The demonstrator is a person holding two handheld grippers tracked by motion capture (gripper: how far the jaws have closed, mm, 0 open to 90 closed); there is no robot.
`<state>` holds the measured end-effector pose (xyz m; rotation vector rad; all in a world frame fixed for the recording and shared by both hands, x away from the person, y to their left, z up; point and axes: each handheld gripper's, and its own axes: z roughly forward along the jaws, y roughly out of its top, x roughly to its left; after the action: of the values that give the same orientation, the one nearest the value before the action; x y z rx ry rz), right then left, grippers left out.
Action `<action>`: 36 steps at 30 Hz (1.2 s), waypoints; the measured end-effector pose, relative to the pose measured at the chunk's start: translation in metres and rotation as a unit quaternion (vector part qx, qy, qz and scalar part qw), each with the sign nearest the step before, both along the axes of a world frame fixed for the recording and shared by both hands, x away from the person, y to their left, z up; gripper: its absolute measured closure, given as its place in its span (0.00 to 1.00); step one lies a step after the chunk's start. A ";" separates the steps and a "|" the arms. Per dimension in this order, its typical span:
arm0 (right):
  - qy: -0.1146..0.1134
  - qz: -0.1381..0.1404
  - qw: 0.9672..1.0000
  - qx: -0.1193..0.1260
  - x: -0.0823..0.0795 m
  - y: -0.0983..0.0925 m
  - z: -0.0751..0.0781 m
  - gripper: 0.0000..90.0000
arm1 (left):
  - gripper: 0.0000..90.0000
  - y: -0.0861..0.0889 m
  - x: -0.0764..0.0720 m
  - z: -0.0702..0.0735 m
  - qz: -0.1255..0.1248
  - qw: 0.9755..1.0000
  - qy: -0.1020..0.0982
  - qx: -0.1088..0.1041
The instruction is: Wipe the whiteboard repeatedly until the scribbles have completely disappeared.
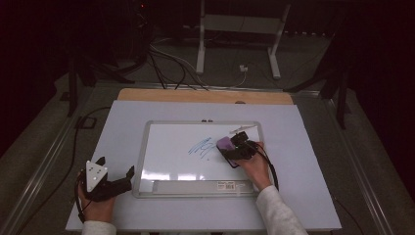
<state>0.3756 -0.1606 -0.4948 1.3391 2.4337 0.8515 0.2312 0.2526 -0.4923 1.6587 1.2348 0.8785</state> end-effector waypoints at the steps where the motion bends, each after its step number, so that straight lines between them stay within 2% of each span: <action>1: 0.002 0.016 1.000 0.002 -0.003 0.004 0.000 0.45 | 0.01 0.000 0.000 0.000 0.000 1.000 0.000 0.001; 4: 0.007 0.074 0.997 0.006 -0.014 0.019 0.000 0.45 | 0.01 0.000 -0.001 0.001 0.000 1.000 -0.002 0.001; 5: 0.007 0.074 0.997 0.006 -0.014 0.019 0.000 0.45 | 0.01 0.000 -0.001 0.001 0.000 1.000 -0.002 0.001; 6: 0.008 0.117 0.993 0.002 -0.023 0.027 0.001 0.45 | 0.01 0.001 -0.001 0.001 0.001 1.000 -0.001 0.001; 8: 0.005 0.124 0.992 -0.005 -0.025 0.028 0.002 0.45 | 0.01 0.001 -0.001 0.001 0.002 1.000 -0.001 0.000; 10: 0.003 0.109 0.994 -0.018 -0.022 0.025 0.003 0.45 | 0.01 0.001 -0.001 0.001 0.001 1.000 -0.001 0.000; 13: -0.005 0.045 0.998 -0.034 -0.010 0.013 0.004 0.45 | 0.01 0.001 -0.001 0.001 0.001 1.000 -0.001 0.001; 14: -0.001 0.027 0.999 -0.029 -0.006 0.008 0.003 0.45 | 0.01 0.001 -0.001 0.001 0.001 1.000 -0.001 0.001; 16: 0.004 0.016 1.000 -0.018 -0.005 0.006 0.002 0.45 | 0.01 0.000 0.000 0.000 0.001 1.000 -0.001 0.001; 17: -0.004 0.021 0.999 -0.024 -0.007 0.008 0.003 0.45 | 0.01 0.000 0.000 0.000 0.001 1.000 -0.001 0.001; 20: 0.012 0.075 0.997 -0.003 -0.015 0.019 0.002 0.45 | 0.01 -0.001 0.000 0.000 0.000 1.000 0.000 0.001; 22: 0.024 0.121 0.992 0.011 -0.021 0.029 0.001 0.45 | 0.01 0.000 -0.001 0.001 0.000 1.000 -0.001 0.002; 23: 0.024 0.138 0.990 0.011 -0.024 0.033 0.001 0.45 | 0.01 0.000 -0.001 0.001 0.001 1.000 -0.001 0.001; 25: 0.024 0.146 0.989 0.005 -0.024 0.037 0.002 0.45 | 0.01 0.000 -0.001 0.001 0.001 1.000 -0.001 0.001; 27: 0.026 0.127 0.992 0.003 -0.019 0.035 0.002 0.45 | 0.01 0.001 -0.001 0.000 0.002 1.000 -0.001 -0.001; 31: 0.024 0.043 0.999 -0.003 0.002 0.017 0.002 0.45 | 0.01 0.001 -0.001 0.001 0.001 1.000 -0.001 -0.002; 33: 0.025 -0.008 1.000 0.003 0.013 0.004 0.001 0.45 | 0.01 0.001 -0.001 0.000 0.002 1.000 -0.002 -0.002; 36: 0.022 -0.070 0.997 0.007 0.025 -0.009 0.001 0.45 | 0.01 0.001 0.000 0.000 0.001 1.000 0.000 -0.001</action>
<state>0.4004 -0.1692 -0.4941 1.5294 2.3370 0.8127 0.2307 0.2537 -0.4920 1.6557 1.2369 0.8781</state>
